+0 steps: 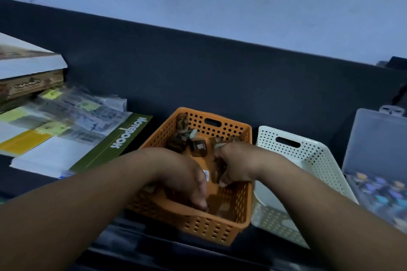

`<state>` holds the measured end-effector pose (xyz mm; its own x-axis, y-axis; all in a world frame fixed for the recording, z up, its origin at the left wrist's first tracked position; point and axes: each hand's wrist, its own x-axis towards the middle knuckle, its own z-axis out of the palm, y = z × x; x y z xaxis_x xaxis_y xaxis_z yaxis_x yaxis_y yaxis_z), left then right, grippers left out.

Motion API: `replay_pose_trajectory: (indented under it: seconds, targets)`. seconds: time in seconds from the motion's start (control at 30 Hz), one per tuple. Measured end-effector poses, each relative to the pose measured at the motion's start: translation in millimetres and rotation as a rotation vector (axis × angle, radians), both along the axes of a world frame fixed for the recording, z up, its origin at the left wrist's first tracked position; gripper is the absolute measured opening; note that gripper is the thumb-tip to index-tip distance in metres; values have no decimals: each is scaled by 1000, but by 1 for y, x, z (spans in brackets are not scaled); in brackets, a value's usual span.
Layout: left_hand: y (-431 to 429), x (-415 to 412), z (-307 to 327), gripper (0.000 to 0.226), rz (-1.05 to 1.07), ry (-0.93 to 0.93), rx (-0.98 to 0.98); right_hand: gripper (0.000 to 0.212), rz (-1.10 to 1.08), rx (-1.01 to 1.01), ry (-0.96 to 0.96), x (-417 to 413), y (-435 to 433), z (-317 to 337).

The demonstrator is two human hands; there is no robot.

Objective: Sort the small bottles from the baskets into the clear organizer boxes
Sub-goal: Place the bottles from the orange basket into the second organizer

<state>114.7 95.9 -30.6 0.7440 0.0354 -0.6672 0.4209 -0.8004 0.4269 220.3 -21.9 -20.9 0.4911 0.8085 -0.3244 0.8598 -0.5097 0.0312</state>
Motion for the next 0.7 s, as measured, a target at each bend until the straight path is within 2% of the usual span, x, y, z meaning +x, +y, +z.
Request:
replay_pose_trajectory:
  seconds: [0.2, 0.33, 0.43, 0.57, 0.7]
  targets:
    - [16, 5, -6, 24, 39, -46, -75, 40, -21, -68, -142, -6, 14, -15]
    - [24, 12, -11, 19, 134, -118, -91, 27, -50, -15, -175, -3, 17, -22]
    - [28, 16, -16, 20, 153, -176, -97, 22, -109, 138, -101, -1, 13, -21]
    - [31, 16, -18, 32, 75, -234, -78, 32, -200, 443, 80, -9, 3, -12]
    - [32, 19, -8, 30, 120, -411, -109, 38, -307, 692, 185, -14, -10, -1]
